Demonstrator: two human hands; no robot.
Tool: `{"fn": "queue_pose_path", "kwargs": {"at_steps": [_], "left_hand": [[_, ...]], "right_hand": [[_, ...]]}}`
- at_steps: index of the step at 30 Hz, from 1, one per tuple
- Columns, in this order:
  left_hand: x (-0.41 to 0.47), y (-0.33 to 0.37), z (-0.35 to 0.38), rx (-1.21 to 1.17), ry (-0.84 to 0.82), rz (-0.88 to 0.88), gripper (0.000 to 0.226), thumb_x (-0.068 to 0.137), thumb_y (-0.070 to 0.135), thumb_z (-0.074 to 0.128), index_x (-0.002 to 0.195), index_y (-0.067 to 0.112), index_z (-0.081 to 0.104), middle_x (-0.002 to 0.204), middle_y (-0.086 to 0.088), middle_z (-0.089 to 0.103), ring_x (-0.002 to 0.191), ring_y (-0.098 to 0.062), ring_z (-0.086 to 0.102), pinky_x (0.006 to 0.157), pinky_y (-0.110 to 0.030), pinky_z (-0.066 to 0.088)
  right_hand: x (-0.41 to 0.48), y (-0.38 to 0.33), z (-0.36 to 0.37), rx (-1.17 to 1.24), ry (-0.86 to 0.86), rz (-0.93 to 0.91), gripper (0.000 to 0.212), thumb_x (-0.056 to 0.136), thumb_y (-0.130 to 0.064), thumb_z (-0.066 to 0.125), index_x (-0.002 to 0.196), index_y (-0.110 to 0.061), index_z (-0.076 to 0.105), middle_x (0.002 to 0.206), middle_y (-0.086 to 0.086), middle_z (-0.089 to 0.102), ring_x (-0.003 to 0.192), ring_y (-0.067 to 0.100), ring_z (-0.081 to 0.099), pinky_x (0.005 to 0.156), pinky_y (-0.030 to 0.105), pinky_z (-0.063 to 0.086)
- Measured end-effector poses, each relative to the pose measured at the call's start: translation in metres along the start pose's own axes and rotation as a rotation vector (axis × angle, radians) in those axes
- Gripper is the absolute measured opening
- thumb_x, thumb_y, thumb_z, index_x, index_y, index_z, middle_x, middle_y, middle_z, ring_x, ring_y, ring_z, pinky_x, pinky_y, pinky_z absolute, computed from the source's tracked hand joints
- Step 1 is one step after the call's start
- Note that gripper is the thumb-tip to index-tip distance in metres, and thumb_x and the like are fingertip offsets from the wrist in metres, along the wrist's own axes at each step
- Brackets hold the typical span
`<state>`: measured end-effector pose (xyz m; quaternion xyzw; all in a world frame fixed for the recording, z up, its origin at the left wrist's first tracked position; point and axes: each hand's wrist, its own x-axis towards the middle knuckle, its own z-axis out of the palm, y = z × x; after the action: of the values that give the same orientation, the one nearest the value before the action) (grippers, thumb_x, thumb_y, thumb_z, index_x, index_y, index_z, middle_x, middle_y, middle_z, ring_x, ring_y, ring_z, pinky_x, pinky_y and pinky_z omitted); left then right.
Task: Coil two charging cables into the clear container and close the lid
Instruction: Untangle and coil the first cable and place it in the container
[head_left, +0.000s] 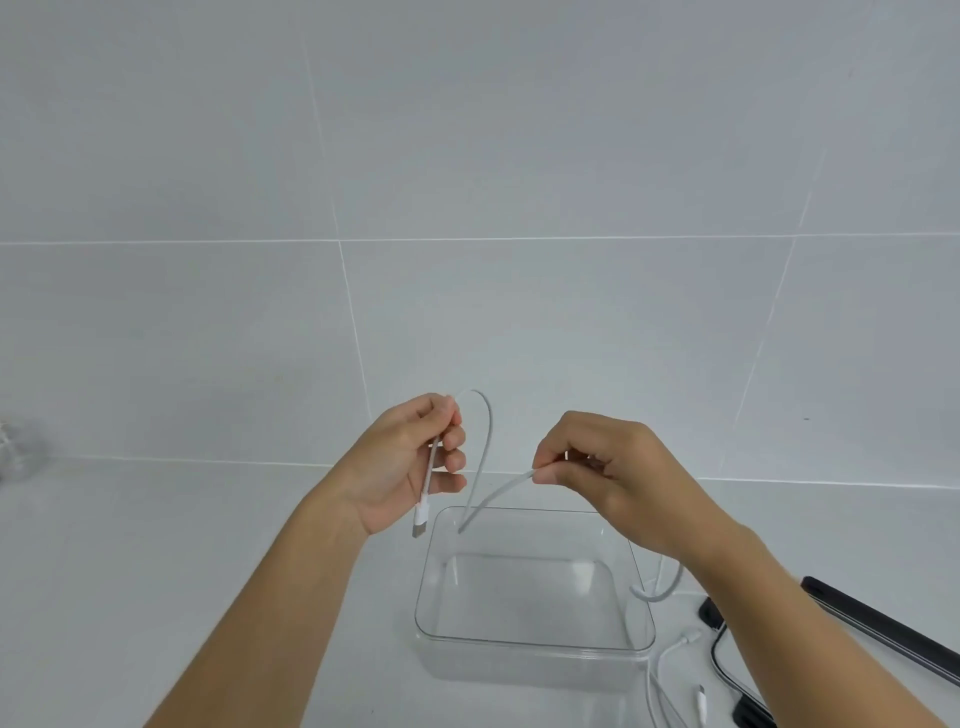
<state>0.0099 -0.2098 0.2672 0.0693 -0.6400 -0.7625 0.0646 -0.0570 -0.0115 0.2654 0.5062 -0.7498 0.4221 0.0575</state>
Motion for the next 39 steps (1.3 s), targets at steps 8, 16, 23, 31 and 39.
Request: {"fn": "queue_pose_path", "kwargs": {"at_steps": [8,16,23,31,39], "left_hand": [[-0.011,-0.006,0.017,0.036,-0.115,-0.038,0.026,0.096,0.020,0.044,0.074,0.007,0.050,0.062,-0.008,0.058,0.045,-0.020,0.058,0.055,-0.035,0.056],[-0.022,-0.010,0.027,-0.027,-0.156,-0.035,0.023,0.093,0.010,0.039,0.072,0.008,0.048,0.047,-0.007,0.057,0.027,-0.013,0.039,0.036,-0.018,0.031],[-0.031,-0.010,0.027,-0.099,-0.185,-0.012,0.025,0.091,0.001,0.030,0.073,0.008,0.046,0.033,-0.001,0.039,0.027,-0.009,0.022,0.037,-0.015,0.023],[-0.041,-0.010,0.030,-0.157,-0.245,0.031,0.032,0.085,0.037,0.049,0.065,0.014,0.059,0.034,0.009,0.030,0.031,-0.004,0.021,0.038,-0.017,0.022],[-0.055,-0.003,0.019,-0.289,-0.290,0.103,0.036,0.061,0.044,0.081,0.062,0.018,0.056,0.040,0.014,0.030,0.035,-0.007,0.013,0.035,-0.012,0.024]], "right_hand": [[0.016,-0.006,0.002,-0.024,0.138,-0.099,0.012,0.081,-0.021,0.061,0.077,-0.011,0.066,0.069,-0.010,0.058,0.057,0.003,0.044,0.056,0.012,0.035],[0.021,-0.014,-0.004,0.024,0.257,-0.090,0.011,0.080,-0.018,0.062,0.076,-0.010,0.067,0.068,-0.018,0.055,0.057,0.000,0.045,0.057,0.008,0.035],[0.023,-0.016,-0.016,0.054,0.342,-0.076,0.009,0.082,-0.009,0.067,0.073,-0.012,0.065,0.067,-0.029,0.057,0.055,0.000,0.045,0.055,0.006,0.034],[0.025,-0.016,-0.022,0.051,0.424,-0.020,0.012,0.078,-0.015,0.072,0.069,-0.012,0.065,0.066,-0.027,0.059,0.053,0.002,0.043,0.054,0.009,0.035],[0.021,0.000,-0.026,0.140,0.421,0.223,0.015,0.077,-0.018,0.073,0.065,-0.015,0.064,0.052,-0.022,0.055,0.048,0.011,0.038,0.046,0.009,0.034]]}}
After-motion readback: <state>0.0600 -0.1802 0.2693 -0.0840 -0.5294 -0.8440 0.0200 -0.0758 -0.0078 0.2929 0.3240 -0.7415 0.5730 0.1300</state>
